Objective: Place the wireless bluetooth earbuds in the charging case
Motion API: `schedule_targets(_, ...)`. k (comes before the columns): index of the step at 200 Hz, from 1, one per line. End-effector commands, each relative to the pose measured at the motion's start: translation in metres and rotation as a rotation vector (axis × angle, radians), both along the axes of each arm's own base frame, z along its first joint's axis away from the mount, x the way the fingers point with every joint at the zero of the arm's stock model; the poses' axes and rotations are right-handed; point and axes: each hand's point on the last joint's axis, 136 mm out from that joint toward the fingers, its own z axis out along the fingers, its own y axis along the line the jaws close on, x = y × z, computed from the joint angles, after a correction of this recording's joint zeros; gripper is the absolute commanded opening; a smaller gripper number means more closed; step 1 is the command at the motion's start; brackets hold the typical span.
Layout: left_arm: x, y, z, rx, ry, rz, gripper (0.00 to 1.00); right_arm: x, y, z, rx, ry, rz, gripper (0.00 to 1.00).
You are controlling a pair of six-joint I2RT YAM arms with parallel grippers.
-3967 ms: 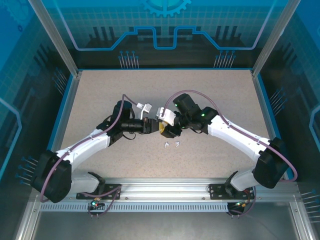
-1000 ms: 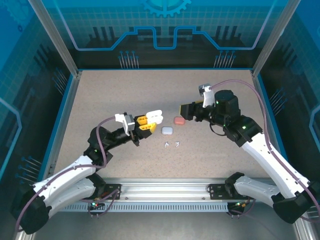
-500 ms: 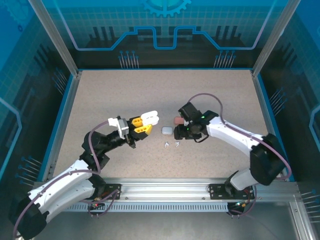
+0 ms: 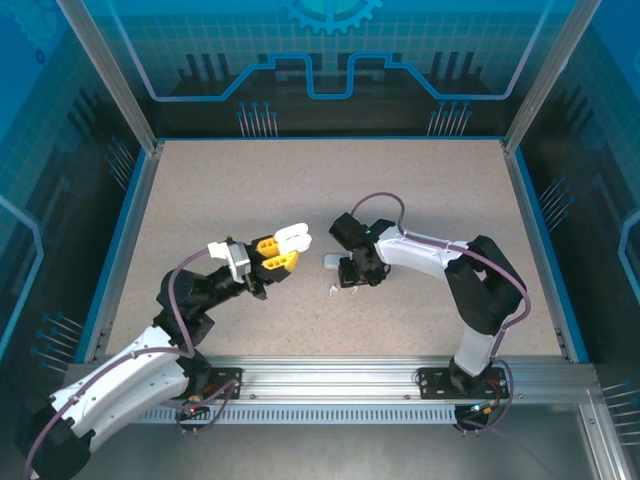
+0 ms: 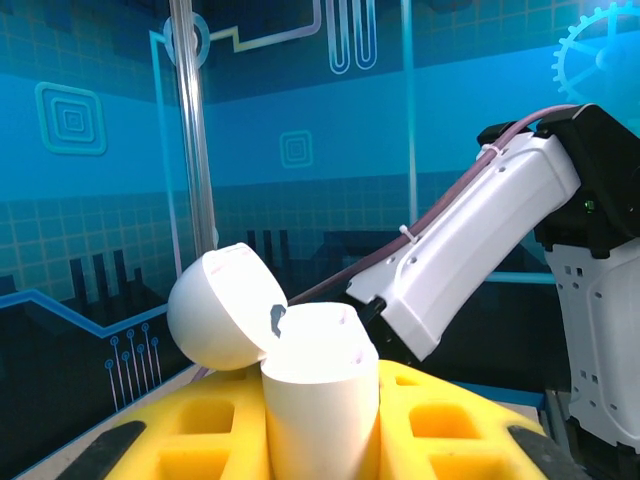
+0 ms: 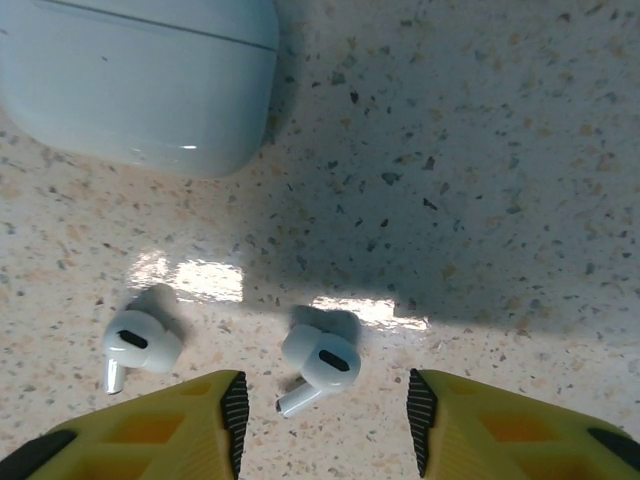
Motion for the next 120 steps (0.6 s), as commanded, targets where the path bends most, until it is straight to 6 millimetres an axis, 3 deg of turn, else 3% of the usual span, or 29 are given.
schedule_targets(1,-0.001,0.002,-0.001,0.002,-0.026,0.022,0.08,0.001,0.003,-0.003,-0.023,0.009,-0.015,0.47)
schedule_targets(120,0.002,0.003,-0.001,0.001,-0.018,0.034,0.09,-0.004,0.004,-0.025,-0.06,0.045,0.005,0.36)
